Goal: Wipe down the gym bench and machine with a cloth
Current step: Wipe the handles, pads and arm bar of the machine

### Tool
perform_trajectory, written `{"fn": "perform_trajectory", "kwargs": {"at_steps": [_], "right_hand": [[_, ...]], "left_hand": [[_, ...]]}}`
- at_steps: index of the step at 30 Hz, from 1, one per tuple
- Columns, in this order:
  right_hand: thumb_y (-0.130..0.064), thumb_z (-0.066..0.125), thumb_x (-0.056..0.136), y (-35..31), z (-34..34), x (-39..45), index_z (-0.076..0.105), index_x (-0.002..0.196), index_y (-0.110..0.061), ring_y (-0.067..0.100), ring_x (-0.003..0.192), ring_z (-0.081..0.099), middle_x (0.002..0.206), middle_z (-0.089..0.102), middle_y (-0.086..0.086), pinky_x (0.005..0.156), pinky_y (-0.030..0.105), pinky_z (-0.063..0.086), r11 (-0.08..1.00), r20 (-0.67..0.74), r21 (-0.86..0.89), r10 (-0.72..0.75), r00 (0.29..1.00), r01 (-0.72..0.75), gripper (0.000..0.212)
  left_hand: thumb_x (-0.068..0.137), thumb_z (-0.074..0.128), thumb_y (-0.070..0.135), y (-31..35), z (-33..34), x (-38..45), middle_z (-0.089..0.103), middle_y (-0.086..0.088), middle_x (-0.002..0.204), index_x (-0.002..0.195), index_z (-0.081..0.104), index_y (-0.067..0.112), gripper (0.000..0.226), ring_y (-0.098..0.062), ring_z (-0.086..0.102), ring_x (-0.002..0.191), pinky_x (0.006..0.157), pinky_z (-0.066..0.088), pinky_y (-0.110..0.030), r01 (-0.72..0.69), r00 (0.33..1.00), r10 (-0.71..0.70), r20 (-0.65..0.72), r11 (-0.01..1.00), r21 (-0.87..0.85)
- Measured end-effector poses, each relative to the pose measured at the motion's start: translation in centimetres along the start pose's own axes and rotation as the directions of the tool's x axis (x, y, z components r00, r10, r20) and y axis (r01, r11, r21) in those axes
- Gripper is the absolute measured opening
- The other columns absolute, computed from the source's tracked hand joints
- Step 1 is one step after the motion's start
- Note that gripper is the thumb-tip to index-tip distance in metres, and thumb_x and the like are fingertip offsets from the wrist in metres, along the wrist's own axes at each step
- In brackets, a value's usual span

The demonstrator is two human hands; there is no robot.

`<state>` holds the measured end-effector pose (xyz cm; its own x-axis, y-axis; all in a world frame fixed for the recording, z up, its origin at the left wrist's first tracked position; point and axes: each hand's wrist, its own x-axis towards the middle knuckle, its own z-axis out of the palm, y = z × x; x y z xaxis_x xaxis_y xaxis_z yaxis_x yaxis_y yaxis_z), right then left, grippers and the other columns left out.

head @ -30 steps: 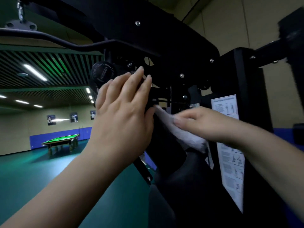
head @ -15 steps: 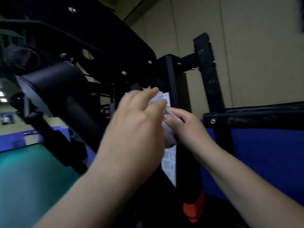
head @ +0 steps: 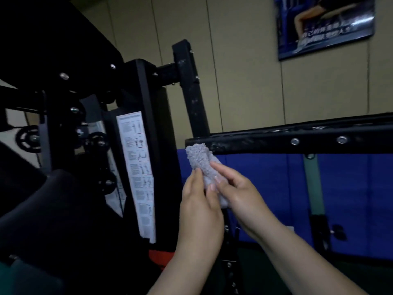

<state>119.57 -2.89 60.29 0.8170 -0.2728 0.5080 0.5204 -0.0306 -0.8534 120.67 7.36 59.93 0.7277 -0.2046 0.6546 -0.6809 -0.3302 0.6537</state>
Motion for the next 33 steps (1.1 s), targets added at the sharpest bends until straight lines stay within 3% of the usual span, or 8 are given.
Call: {"fn": "perform_trajectory", "kwargs": {"at_steps": [2, 6, 9, 13, 19, 24, 29, 33], "right_hand": [[-0.009, 0.053, 0.095, 0.7, -1.2, 0.2, 0.059, 0.117, -0.033, 0.01, 0.111, 0.062, 0.123, 0.065, -0.002, 0.096, 0.031, 0.051, 1.0, -0.011, 0.012, -0.007, 1.0, 0.007, 0.033], [-0.006, 0.05, 0.096, 2.2, -3.8, 1.6, 0.051, 0.128, -0.018, 0.013, 0.106, 0.066, 0.117, 0.068, 0.0, 0.091, 0.03, 0.053, 0.997, 0.006, 0.069, 0.046, 0.999, -0.046, 0.034], [-0.015, 0.05, 0.098, 3.5, -5.9, 3.1, 0.052, 0.132, -0.019, 0.012, 0.109, 0.064, 0.12, 0.067, 0.0, 0.095, 0.032, 0.051, 0.997, 0.074, -0.001, 0.074, 0.995, -0.074, 0.034], [-0.027, 0.05, 0.099, 5.4, -9.1, 5.9, 0.058, 0.128, -0.028, 0.007, 0.111, 0.062, 0.122, 0.065, -0.005, 0.097, 0.031, 0.049, 0.99, 0.105, -0.118, 0.084, 0.991, -0.072, 0.031], [-0.023, 0.054, 0.096, 7.9, -13.5, 10.9, 0.063, 0.118, -0.029, 0.004, 0.102, 0.065, 0.113, 0.068, -0.008, 0.087, 0.026, 0.054, 0.986, 0.118, -0.134, 0.112, 0.987, -0.096, 0.025], [-0.022, 0.052, 0.097, 10.6, -16.6, 14.8, 0.06, 0.119, -0.027, 0.007, 0.091, 0.066, 0.105, 0.067, -0.007, 0.074, 0.022, 0.054, 0.975, -0.126, -0.137, 0.158, 0.979, -0.175, 0.024], [-0.023, 0.05, 0.097, 12.6, -18.3, 17.6, 0.04, 0.139, -0.018, 0.009, 0.101, 0.063, 0.113, 0.062, -0.005, 0.081, 0.026, 0.052, 0.972, -0.179, -0.084, 0.204, 0.963, -0.221, 0.043], [-0.027, 0.052, 0.095, 13.6, -19.3, 19.1, 0.049, 0.117, -0.018, 0.01, 0.102, 0.063, 0.118, 0.061, -0.001, 0.077, 0.027, 0.054, 0.973, -0.233, -0.047, 0.208, 0.95, -0.224, 0.024]], "left_hand": [[0.1, 0.041, 0.026, 0.0, 1.3, 0.8, 0.034, 0.006, 0.15, 0.147, 0.032, 0.021, 0.048, 0.002, 0.032, 0.131, 0.087, 0.016, 0.011, 0.037, 0.999, -0.037, 0.0, 0.995, -0.095], [0.097, 0.05, 0.022, -0.4, 4.4, 3.1, 0.05, 0.012, 0.138, 0.141, 0.041, 0.034, 0.046, 0.003, 0.049, 0.12, 0.098, 0.041, -0.012, 0.096, 0.995, -0.104, -0.006, 0.943, -0.319], [0.096, 0.052, 0.021, -0.8, 7.3, 4.7, 0.057, 0.013, 0.129, 0.137, 0.047, 0.035, 0.044, 0.002, 0.056, 0.111, 0.089, 0.046, -0.01, 0.153, 0.985, -0.17, -0.001, 0.89, -0.43], [0.094, 0.057, 0.021, -1.8, 11.2, 7.0, 0.063, 0.009, 0.121, 0.134, 0.052, 0.03, 0.042, -0.003, 0.062, 0.105, 0.094, 0.051, -0.028, 0.186, 0.973, -0.23, -0.035, 0.859, -0.477], [0.091, 0.06, 0.022, -4.1, 15.4, 10.8, 0.065, 0.01, 0.111, 0.127, 0.056, 0.028, 0.036, 0.001, 0.064, 0.093, 0.076, 0.052, -0.015, 0.15, 0.96, -0.241, -0.145, 0.875, -0.46], [0.094, 0.056, 0.025, -6.7, 16.5, 13.8, 0.06, 0.011, 0.121, 0.134, 0.05, 0.03, 0.041, -0.001, 0.059, 0.105, 0.09, 0.05, -0.026, 0.102, 0.929, -0.238, -0.283, 0.901, -0.422], [0.095, 0.055, 0.022, -9.4, 17.0, 19.2, 0.05, 0.01, 0.135, 0.139, 0.043, 0.033, 0.047, -0.003, 0.051, 0.118, 0.101, 0.044, -0.027, 0.037, 0.943, -0.139, -0.303, 0.946, -0.321], [0.095, 0.053, 0.014, -12.2, 17.2, 24.4, 0.043, 0.006, 0.14, 0.142, 0.039, 0.027, 0.051, -0.004, 0.039, 0.124, 0.104, 0.032, -0.022, -0.046, 0.939, 0.009, -0.345, 0.994, -0.099]]}}
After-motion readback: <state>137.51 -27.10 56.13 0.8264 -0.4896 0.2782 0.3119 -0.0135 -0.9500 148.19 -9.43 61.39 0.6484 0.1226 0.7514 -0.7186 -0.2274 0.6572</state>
